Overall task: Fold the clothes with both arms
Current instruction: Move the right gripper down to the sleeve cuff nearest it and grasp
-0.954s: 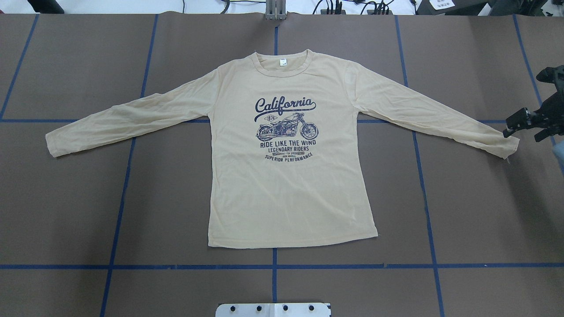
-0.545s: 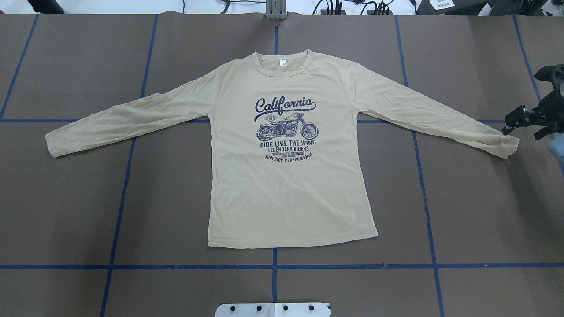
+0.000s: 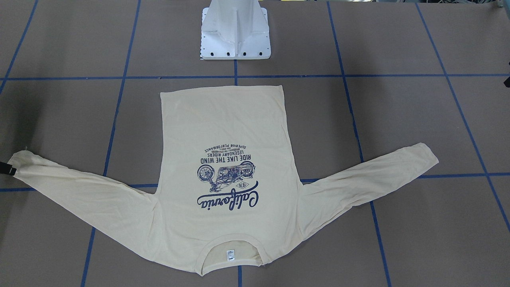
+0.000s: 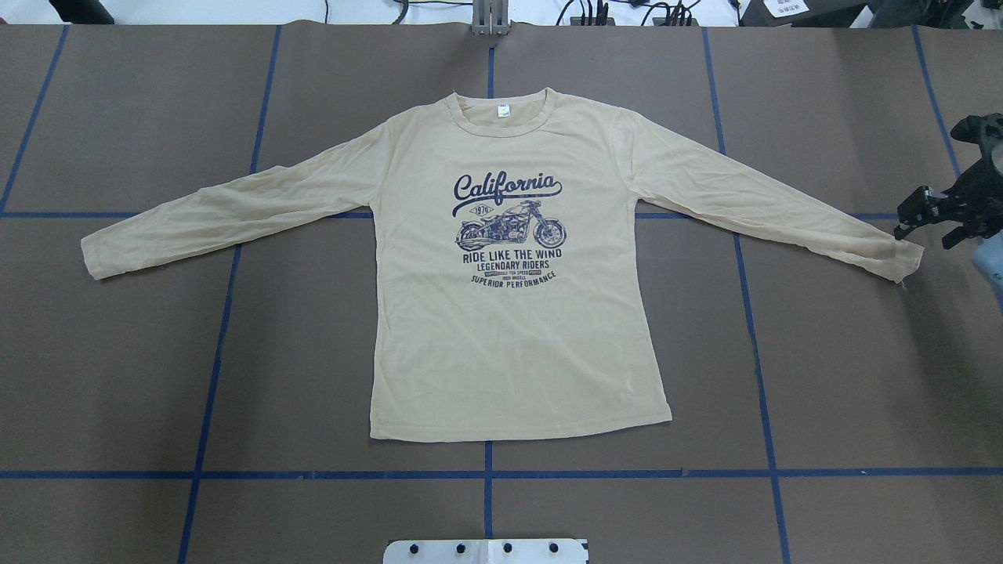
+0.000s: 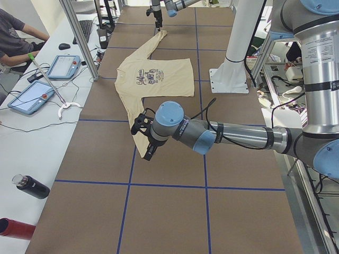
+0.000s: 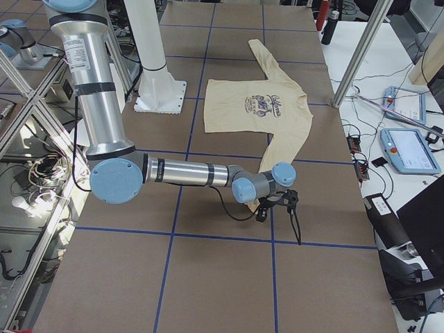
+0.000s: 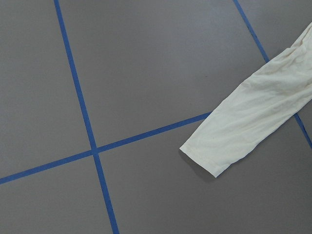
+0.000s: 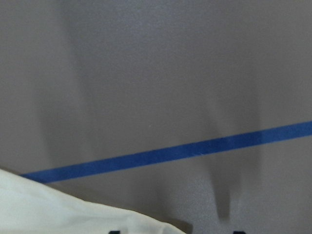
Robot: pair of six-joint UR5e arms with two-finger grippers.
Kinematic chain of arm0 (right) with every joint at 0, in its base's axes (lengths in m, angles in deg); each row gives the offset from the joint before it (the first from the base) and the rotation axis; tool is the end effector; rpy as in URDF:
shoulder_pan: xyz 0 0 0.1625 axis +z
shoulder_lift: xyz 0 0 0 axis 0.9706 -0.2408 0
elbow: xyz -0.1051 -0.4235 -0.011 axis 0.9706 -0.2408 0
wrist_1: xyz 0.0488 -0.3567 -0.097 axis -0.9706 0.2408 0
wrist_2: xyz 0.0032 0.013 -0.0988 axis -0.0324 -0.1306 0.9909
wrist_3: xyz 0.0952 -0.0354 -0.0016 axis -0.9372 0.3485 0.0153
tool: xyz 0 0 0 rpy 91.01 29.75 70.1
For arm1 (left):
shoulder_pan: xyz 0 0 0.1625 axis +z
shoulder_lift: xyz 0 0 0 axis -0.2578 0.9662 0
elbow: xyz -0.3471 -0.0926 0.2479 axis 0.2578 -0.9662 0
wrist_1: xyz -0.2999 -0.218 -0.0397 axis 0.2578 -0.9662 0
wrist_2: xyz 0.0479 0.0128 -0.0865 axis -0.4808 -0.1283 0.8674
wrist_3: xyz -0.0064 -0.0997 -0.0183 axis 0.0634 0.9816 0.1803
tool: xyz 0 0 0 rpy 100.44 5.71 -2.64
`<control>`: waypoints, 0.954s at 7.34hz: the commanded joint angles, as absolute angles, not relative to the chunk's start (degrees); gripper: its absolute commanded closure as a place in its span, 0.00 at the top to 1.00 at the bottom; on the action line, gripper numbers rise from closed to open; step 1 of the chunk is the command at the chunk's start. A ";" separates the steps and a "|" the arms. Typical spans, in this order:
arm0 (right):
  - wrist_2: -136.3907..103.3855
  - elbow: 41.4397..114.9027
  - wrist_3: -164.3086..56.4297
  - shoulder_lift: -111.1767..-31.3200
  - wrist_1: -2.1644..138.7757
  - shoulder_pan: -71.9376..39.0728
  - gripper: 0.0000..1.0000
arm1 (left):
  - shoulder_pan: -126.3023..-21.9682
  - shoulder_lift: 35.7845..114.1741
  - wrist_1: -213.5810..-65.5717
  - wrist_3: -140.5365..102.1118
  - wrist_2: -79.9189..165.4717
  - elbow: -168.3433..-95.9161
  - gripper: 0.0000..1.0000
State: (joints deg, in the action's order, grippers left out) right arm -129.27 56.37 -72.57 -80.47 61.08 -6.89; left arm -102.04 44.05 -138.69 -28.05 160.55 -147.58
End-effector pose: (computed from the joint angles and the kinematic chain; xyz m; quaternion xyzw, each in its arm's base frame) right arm -0.1358 -0.5269 0.6865 -0.0925 -0.3888 0.0719 0.9138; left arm -0.0369 -0.3829 0.5660 0.2073 0.4196 0.0867 0.8794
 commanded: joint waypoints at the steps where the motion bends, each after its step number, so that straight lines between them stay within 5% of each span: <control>1: -129.27 56.02 -72.68 -80.54 61.08 -6.98 0.82 | -102.04 44.05 -138.70 -28.05 160.55 -147.68 0.99; 4: -129.18 55.84 -72.68 -80.54 61.08 -7.42 0.71 | -102.04 44.05 -138.79 -28.05 160.55 -147.68 0.99; 5: -129.27 55.84 -73.03 -80.54 61.08 -7.51 0.57 | -102.04 44.05 -138.79 -28.05 160.55 -147.68 0.99; 7: -129.27 55.84 -74.09 -80.45 61.08 -7.77 0.03 | -102.13 44.05 -138.79 -28.05 160.55 -147.86 0.99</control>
State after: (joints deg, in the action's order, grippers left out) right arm -129.27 55.85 -73.68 -80.49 61.08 -7.59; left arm -102.05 44.05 -138.78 -28.05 160.55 -147.77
